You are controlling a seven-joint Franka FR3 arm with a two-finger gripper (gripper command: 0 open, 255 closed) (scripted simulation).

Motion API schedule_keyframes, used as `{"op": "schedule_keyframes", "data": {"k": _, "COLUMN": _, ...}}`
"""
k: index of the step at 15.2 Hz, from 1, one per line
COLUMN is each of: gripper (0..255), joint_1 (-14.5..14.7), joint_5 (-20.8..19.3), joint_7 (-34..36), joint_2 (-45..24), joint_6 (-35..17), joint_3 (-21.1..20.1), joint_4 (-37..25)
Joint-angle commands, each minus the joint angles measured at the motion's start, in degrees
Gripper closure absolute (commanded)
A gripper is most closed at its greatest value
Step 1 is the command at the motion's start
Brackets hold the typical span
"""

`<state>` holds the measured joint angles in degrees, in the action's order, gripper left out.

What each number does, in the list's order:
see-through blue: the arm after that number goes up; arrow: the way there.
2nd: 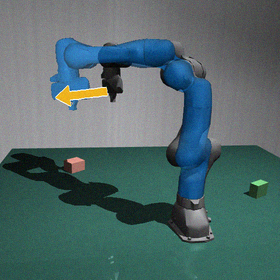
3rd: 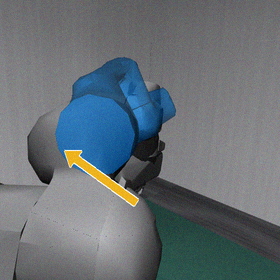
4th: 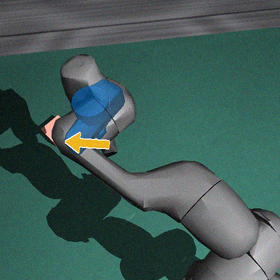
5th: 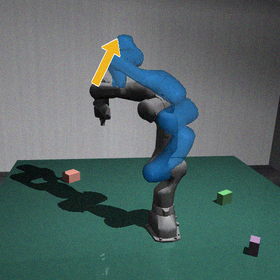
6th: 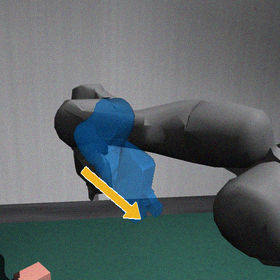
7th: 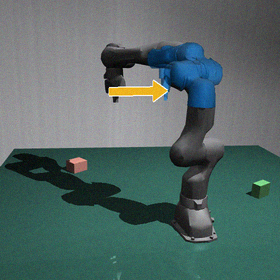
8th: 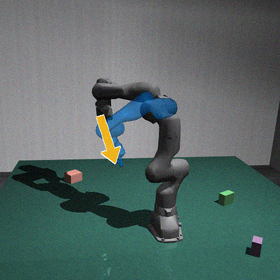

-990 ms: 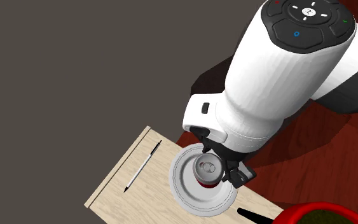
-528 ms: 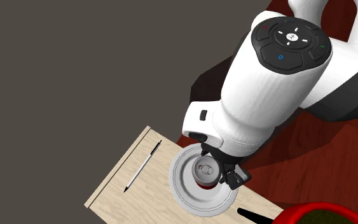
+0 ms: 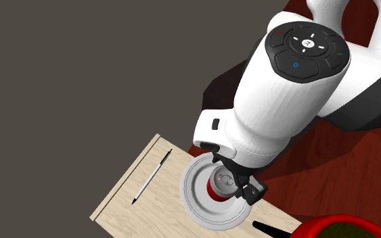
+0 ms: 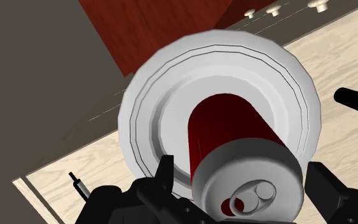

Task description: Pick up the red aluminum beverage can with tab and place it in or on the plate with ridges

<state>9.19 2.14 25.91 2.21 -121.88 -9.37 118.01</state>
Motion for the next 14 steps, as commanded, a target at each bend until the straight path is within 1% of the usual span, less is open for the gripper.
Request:
{"op": "schedule_keyframes", "data": {"k": 1, "gripper": 0, "joint_1": 0.00, "joint_5": 0.00, "joint_7": -0.01, "joint_2": -0.02, "joint_6": 0.00, "joint_3": 0.00, "joint_4": 0.00}}
{"op": "schedule_keyframes", "data": {"k": 2, "gripper": 0, "joint_1": 0.04, "joint_5": 0.05, "joint_7": 0.04, "joint_2": 0.26, "joint_6": -0.07, "joint_3": -0.03, "joint_4": 0.35}}
{"op": "schedule_keyframes", "data": {"k": 6, "gripper": 0, "joint_1": -0.11, "joint_5": 0.39, "joint_7": -0.22, "joint_2": 2.77, "joint_6": 6.92, "joint_3": 0.19, "joint_4": -4.16}}
{"op": "schedule_keyframes", "data": {"k": 14, "gripper": 0, "joint_1": -0.11, "joint_5": 0.39, "joint_7": -0.22, "joint_2": 2.77, "joint_6": 6.92, "joint_3": 0.19, "joint_4": -4.16}}
